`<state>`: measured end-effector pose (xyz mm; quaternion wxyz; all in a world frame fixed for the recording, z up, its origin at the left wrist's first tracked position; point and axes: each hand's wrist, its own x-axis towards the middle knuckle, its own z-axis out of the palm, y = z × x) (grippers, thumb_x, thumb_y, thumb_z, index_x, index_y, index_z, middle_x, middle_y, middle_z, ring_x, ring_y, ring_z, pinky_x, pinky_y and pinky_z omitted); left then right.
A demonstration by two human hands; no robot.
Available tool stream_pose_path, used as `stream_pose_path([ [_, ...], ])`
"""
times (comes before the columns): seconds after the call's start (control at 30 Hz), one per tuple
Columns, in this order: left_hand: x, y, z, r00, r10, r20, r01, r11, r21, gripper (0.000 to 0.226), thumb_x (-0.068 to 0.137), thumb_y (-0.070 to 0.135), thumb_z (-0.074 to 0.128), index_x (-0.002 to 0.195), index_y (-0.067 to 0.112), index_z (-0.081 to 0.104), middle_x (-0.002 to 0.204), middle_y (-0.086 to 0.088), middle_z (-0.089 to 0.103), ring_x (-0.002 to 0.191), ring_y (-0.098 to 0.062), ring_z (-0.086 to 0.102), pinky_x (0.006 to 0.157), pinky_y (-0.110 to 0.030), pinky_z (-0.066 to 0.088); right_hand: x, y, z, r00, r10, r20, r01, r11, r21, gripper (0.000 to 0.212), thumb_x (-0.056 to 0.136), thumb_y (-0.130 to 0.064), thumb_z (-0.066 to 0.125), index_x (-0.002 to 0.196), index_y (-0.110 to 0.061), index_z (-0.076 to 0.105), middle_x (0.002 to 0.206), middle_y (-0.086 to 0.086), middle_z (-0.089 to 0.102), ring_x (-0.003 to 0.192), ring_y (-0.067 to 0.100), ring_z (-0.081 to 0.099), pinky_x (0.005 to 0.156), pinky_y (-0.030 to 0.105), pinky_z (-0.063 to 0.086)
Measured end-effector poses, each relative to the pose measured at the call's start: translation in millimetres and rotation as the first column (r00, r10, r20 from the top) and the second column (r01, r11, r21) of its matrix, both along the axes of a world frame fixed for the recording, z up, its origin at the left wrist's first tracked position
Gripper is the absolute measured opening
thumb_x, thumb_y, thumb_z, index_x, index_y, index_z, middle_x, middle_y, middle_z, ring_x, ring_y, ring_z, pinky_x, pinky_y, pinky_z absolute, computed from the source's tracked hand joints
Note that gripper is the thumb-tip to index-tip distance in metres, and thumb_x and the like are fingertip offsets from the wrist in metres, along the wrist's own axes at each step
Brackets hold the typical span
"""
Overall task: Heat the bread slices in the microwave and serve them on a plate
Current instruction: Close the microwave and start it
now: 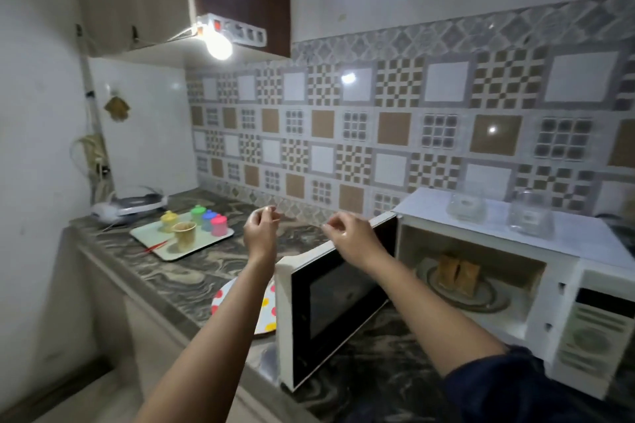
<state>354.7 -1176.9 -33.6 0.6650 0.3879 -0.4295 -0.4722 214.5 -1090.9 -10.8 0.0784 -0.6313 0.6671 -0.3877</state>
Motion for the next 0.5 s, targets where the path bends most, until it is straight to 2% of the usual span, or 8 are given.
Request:
stream_pose_path([
  [0.1, 29, 7, -42, 0.997, 0.000, -0.083, 0.012, 0.989, 0.148, 0.026, 0.095, 0.007, 0.042, 0.075, 0.015, 0.056, 0.070, 0.001, 0.061, 0.068, -0.009, 0.056, 0.063, -0.019, 0.042, 45, -13, -19, 0.992, 0.103, -0.075, -0.100, 0.994, 0.044, 0.027, 0.091, -0.029, 0.052, 0.105, -0.007, 0.061, 0.113, 0.011, 0.059, 0.106, 0.026, 0.055, 0.091, 0.032, 0.043],
  [0.2, 40, 15, -84, 0.996, -0.089, -0.018, 0.091, 0.957, 0.274, 0.018, 0.094, 0.016, 0.045, 0.083, 0.018, 0.060, 0.081, 0.001, 0.062, 0.074, -0.012, 0.055, 0.060, -0.021, 0.038, 74, -17, -39, 0.976, 0.137, -0.168, -0.118, 0.986, 0.118, 0.033, 0.092, -0.032, 0.047, 0.116, -0.012, 0.059, 0.123, 0.010, 0.053, 0.115, 0.027, 0.051, 0.098, 0.040, 0.042],
  [0.27, 38, 23, -100, 0.972, -0.231, 0.051, 0.204, 0.929, 0.309, 0.016, 0.092, 0.021, 0.047, 0.083, 0.021, 0.060, 0.085, 0.001, 0.063, 0.077, -0.012, 0.055, 0.064, -0.024, 0.037, 81, -16, -50, 0.941, 0.127, -0.314, -0.090, 0.988, 0.128, 0.035, 0.093, -0.031, 0.045, 0.120, -0.012, 0.058, 0.124, 0.010, 0.051, 0.118, 0.028, 0.049, 0.099, 0.040, 0.041],
  [0.37, 29, 39, -112, 0.892, -0.437, 0.119, 0.387, 0.872, 0.299, 0.011, 0.089, 0.022, 0.052, 0.085, 0.019, 0.062, 0.087, 0.000, 0.061, 0.077, -0.011, 0.054, 0.066, -0.023, 0.040, 75, -8, -58, 0.892, 0.087, -0.443, -0.088, 0.996, 0.019, 0.031, 0.091, -0.026, 0.047, 0.114, -0.011, 0.061, 0.118, 0.008, 0.054, 0.115, 0.027, 0.049, 0.094, 0.038, 0.044],
  [0.43, 25, 47, -119, 0.856, -0.499, 0.132, 0.455, 0.850, 0.265, 0.015, 0.080, 0.023, 0.058, 0.092, 0.015, 0.063, 0.084, 0.003, 0.062, 0.079, -0.012, 0.054, 0.066, -0.022, 0.040, 65, 4, -60, 0.895, 0.044, -0.445, -0.081, 0.995, -0.064, 0.026, 0.089, -0.026, 0.049, 0.104, -0.011, 0.064, 0.112, 0.005, 0.057, 0.110, 0.024, 0.052, 0.085, 0.034, 0.047],
  [0.5, 17, 58, -126, 0.840, -0.524, 0.144, 0.486, 0.843, 0.230, 0.011, 0.084, 0.017, 0.058, 0.092, 0.013, 0.063, 0.082, 0.002, 0.061, 0.081, -0.014, 0.053, 0.067, -0.022, 0.041, 50, 20, -62, 0.887, -0.002, -0.461, -0.070, 0.988, -0.138, 0.023, 0.086, -0.028, 0.052, 0.097, -0.014, 0.067, 0.105, 0.001, 0.061, 0.104, 0.020, 0.056, 0.076, 0.031, 0.047],
])
